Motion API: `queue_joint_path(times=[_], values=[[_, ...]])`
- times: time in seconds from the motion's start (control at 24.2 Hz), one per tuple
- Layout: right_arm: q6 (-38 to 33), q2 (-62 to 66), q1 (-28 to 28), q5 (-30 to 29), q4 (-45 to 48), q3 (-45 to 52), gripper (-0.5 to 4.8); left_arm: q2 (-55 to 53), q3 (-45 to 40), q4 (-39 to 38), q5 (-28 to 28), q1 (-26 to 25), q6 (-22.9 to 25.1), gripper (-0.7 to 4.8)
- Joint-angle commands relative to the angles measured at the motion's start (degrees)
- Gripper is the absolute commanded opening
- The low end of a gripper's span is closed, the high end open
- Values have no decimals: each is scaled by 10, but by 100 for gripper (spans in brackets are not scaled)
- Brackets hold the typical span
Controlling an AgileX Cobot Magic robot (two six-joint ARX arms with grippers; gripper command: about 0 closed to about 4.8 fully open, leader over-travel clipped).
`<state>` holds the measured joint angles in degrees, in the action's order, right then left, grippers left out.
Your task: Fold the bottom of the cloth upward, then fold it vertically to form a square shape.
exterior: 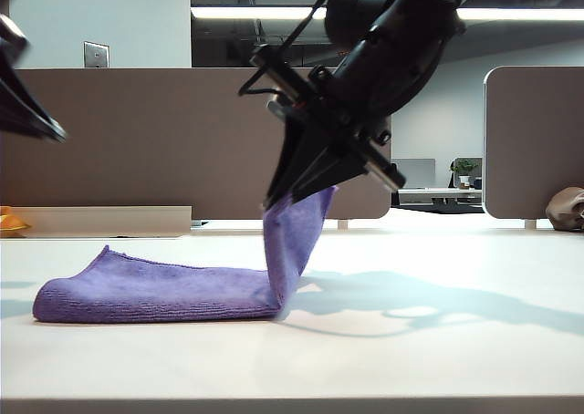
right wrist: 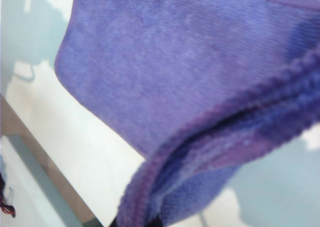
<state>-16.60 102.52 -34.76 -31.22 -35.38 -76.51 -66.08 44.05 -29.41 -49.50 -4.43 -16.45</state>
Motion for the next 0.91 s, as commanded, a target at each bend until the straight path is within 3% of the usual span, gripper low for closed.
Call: queue_joint_path(times=[0.04, 0.29, 0.91], values=[[-30, 5, -23, -15, 45, -2, -6, 17, 1, -51, -11, -8, 18, -5], [-86, 26, -57, -35, 114, -3, -6, 31, 1, -118, -33, -10, 64, -6], [-104, 123, -89, -75, 112, -121, -6, 119, 1, -120, -28, -14, 37, -5]])
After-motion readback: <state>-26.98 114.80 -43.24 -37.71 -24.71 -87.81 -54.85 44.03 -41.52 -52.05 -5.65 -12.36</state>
